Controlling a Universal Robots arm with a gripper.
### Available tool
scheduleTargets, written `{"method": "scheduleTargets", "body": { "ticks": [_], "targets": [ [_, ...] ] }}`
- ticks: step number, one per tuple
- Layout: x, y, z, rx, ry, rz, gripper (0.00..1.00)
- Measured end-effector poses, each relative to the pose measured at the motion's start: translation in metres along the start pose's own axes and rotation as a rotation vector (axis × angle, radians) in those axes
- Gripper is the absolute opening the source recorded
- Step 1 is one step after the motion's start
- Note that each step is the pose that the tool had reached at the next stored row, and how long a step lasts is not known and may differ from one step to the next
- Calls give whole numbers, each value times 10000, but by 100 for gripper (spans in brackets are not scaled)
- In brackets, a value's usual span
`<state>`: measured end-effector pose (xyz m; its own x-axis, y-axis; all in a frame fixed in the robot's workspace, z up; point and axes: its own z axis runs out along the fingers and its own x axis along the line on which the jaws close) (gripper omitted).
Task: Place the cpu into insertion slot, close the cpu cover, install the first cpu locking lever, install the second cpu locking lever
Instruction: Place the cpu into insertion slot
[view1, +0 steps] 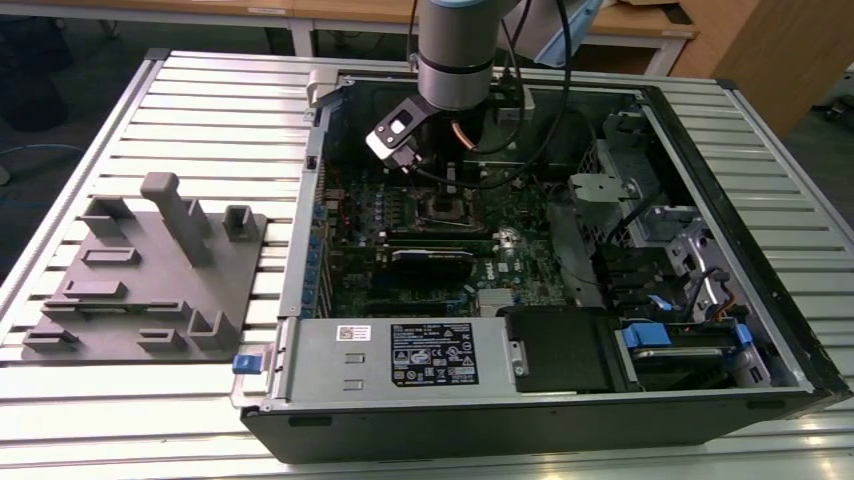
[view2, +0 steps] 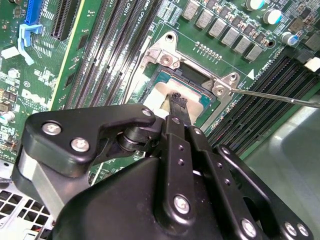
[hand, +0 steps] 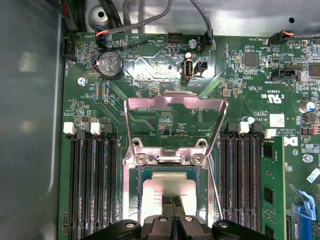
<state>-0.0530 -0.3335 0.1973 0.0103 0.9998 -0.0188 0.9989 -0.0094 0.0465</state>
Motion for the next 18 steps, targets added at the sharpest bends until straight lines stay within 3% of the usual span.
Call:
{"method": "scheduleTargets", "body": {
  "ticks": [18],
  "targets": [
    [0, 0, 2, 0, 0, 0, 10]
  ]
}}
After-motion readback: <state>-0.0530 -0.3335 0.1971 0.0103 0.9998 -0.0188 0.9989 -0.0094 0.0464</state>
